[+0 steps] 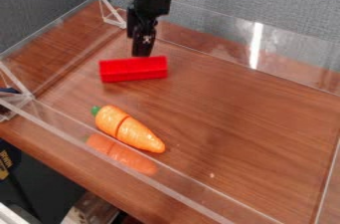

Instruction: Put the red object on the blue plate

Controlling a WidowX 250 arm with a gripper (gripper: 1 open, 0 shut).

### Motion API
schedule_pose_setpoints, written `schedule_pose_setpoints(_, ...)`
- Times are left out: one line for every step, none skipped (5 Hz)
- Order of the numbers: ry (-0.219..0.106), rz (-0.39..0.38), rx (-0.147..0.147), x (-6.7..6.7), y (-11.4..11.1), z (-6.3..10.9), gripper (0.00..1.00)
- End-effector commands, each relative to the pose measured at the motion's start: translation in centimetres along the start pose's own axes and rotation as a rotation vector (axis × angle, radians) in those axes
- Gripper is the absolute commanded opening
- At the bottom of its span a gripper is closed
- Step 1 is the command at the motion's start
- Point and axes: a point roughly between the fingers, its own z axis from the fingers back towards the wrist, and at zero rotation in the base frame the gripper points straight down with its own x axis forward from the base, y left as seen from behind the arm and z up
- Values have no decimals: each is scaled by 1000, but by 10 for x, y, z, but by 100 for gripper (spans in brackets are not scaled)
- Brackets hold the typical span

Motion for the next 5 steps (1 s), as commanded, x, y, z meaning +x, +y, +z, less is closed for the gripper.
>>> schedule_pose_setpoints(-41,-23,23,-9,13,8,100)
schedule_pose_setpoints(-48,-40,-5,-27,18,-4,100)
schedule_pose_setpoints(-55,19,-48,-27,17,-31,100)
schedule_pose_setpoints(-54,73,-82,-26,16,-37,100)
schedule_pose_setpoints(-53,96,-107,-23,11,-35,100)
